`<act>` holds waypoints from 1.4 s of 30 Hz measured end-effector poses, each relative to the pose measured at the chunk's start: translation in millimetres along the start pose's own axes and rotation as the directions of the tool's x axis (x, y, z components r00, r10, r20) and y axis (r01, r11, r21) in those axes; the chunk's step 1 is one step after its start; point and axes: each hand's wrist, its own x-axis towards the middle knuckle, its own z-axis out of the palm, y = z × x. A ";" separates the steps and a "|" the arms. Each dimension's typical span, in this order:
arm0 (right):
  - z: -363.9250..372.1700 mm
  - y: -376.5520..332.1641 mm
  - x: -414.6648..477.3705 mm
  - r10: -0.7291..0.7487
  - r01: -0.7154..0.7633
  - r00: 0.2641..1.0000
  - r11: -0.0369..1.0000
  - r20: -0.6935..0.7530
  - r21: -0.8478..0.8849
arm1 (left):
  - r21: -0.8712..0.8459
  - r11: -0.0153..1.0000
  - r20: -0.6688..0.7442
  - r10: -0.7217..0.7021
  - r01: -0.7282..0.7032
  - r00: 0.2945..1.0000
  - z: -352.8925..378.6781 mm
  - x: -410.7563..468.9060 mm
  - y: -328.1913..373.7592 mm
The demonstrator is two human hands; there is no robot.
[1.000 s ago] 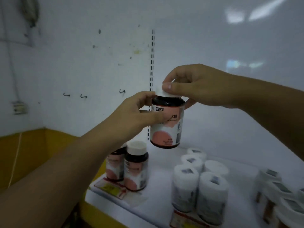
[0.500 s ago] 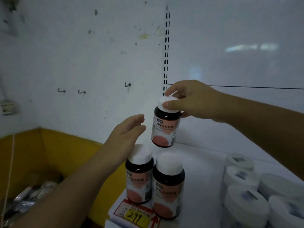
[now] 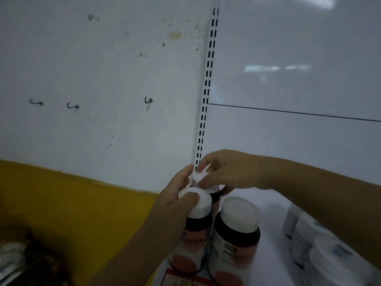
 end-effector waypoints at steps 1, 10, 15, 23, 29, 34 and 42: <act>-0.5 -0.3 -1.6 0.018 -0.018 1.000 1.000 0.000 -0.010 | 0.008 1.000 0.011 -0.007 0.006 1.000 0.0 0.8 -0.8; 14.3 -2.6 -8.4 0.107 -0.106 0.992 0.994 -0.062 0.021 | 0.068 0.998 0.124 -0.011 0.003 0.992 -3.6 1.6 0.4; 18.6 -4.4 -12.4 0.139 -0.138 0.989 0.990 -0.049 0.027 | 0.120 0.992 0.156 -0.066 0.047 0.986 -8.2 2.4 8.1; 10.5 -6.8 -41.0 0.072 -0.149 0.961 0.949 -0.267 -0.277 | 0.468 0.859 0.184 0.134 -0.207 0.974 -23.4 -5.8 39.6; -11.6 15.5 -104.6 0.036 -0.252 0.934 0.771 -0.356 -0.585 | 0.805 0.460 0.431 -0.016 -0.376 0.902 2.7 7.8 75.2; -31.0 48.5 -199.6 0.075 -0.304 0.929 0.717 -0.363 -0.628 | 0.918 0.211 0.384 -0.268 -0.336 0.883 62.1 2.6 107.3; -63.9 119.6 -397.4 0.202 -0.488 0.856 0.620 -0.476 -0.615 | 0.811 0.191 0.580 -0.131 -0.553 0.804 240.5 -69.2 137.6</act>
